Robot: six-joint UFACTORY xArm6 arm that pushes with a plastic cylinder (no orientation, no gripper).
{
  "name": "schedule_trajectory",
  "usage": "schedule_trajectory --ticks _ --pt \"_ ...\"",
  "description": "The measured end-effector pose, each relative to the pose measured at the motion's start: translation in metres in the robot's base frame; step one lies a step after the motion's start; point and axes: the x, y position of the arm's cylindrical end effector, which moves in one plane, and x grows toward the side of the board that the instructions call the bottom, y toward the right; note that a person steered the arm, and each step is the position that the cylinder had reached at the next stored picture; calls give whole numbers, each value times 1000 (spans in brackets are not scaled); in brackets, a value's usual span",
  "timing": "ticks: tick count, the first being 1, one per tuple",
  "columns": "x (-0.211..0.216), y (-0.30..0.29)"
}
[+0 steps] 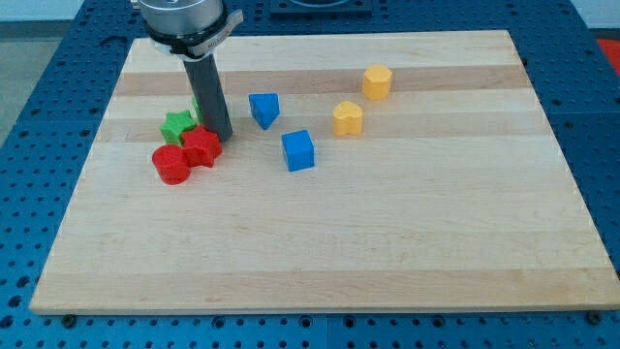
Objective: Move blue triangle towards top center
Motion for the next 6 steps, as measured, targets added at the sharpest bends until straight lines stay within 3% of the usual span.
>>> schedule_trajectory --ticks 4,6 --pt "-55 74" --pt "-65 16"
